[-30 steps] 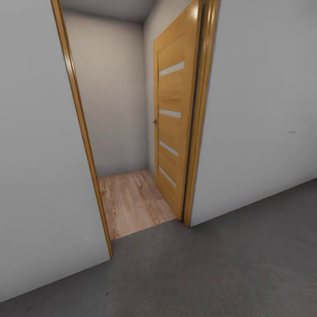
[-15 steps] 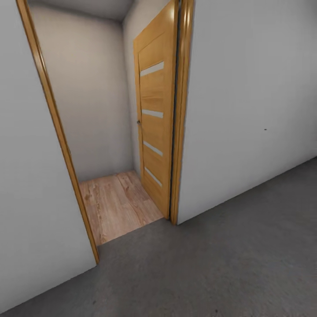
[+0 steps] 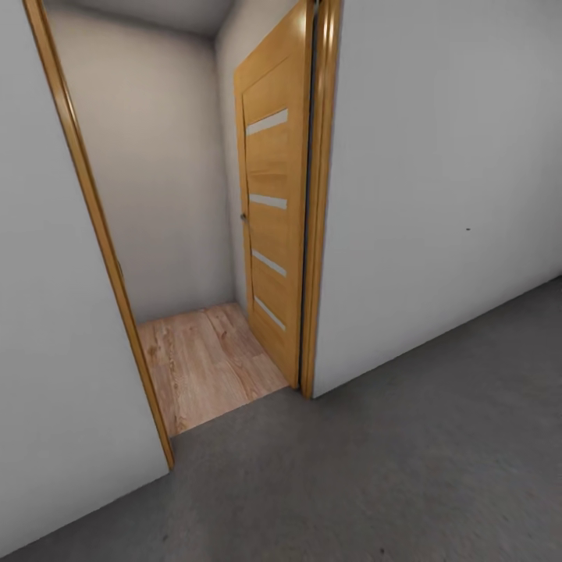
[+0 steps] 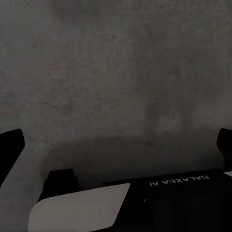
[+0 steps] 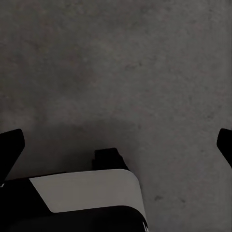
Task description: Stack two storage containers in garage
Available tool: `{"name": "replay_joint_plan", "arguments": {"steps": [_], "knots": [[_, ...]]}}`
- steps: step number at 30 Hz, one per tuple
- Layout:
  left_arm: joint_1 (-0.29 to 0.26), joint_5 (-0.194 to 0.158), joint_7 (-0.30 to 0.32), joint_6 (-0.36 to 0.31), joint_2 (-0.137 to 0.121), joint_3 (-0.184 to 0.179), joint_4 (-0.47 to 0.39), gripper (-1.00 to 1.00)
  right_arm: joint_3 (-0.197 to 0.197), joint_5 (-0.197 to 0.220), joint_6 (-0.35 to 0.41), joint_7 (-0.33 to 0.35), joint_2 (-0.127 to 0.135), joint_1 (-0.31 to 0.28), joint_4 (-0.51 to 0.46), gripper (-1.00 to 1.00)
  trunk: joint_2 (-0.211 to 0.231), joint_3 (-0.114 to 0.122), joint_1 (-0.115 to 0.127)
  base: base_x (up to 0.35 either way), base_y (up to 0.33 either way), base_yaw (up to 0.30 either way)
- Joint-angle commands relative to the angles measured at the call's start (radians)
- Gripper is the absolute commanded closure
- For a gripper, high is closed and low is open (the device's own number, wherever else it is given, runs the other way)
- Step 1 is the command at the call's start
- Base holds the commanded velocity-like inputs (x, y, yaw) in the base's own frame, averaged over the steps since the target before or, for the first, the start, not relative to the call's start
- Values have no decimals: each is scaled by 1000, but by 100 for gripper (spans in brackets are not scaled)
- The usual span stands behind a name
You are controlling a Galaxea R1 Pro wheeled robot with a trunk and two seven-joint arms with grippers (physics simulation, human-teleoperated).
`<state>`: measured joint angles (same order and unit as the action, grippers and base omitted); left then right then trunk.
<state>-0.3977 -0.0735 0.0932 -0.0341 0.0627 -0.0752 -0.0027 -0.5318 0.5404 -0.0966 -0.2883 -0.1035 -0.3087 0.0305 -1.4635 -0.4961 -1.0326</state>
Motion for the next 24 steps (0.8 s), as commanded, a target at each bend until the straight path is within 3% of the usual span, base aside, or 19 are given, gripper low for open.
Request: {"name": "replay_joint_plan", "arguments": {"steps": [1, 14, 24], "knots": [[-1, -8, 2, -4, -1, -8, 0, -100, -8, 10, -6, 0, -1, -1, 3, -100, -1, -1, 0, 105, 0, 0], [0, -9, -1, -7, -3, -8, 0, -100, -8, 10, -8, 2, 1, 0, 3, -100, -1, -1, 0, 292, 0, 0], [0, -9, -3, -7, -1, -8, 1, -100, -8, 8, -12, 47, 7, 37, 3, -100, -1, -1, 0, 260, 0, 0]]}}
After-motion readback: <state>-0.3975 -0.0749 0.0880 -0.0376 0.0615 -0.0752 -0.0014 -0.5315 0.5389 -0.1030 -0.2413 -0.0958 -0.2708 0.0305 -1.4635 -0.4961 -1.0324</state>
